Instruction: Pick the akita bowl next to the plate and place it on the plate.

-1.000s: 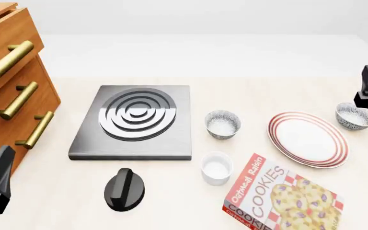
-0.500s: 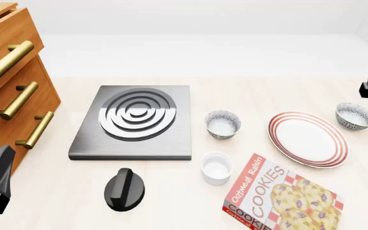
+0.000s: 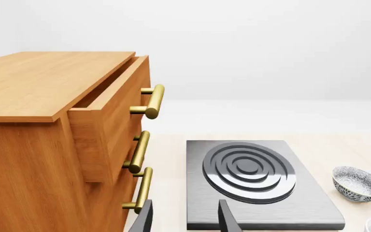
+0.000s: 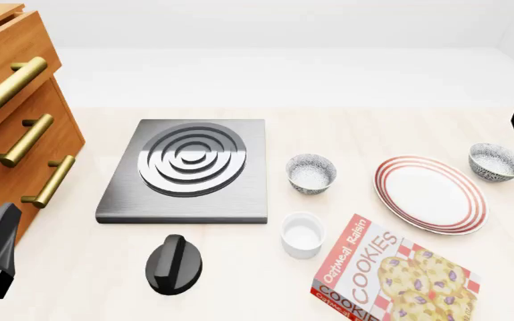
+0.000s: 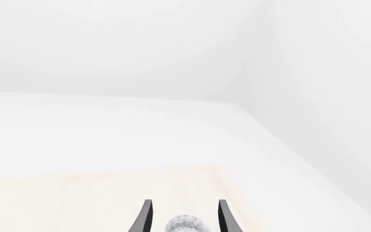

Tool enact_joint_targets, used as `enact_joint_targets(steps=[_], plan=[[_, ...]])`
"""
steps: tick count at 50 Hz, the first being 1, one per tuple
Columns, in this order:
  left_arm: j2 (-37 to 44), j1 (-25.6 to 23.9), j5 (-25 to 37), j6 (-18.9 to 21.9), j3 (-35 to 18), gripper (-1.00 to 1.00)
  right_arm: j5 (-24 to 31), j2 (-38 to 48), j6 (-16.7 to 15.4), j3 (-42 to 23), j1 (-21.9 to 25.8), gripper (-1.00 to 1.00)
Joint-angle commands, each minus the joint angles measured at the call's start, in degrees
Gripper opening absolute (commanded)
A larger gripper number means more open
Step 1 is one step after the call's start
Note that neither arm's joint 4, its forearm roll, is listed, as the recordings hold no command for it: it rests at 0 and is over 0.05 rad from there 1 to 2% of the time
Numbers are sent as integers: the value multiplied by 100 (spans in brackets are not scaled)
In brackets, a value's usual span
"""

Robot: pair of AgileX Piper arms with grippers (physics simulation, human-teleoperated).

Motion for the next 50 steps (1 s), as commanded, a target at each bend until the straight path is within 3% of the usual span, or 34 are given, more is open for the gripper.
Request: enact_joint_targets(steps=[1,50], plan=[[0,0,0,0,0,100,68,90,5,-125,-137,100],[0,0,0,0,0,100,344,412,20,-440,-683,100]])
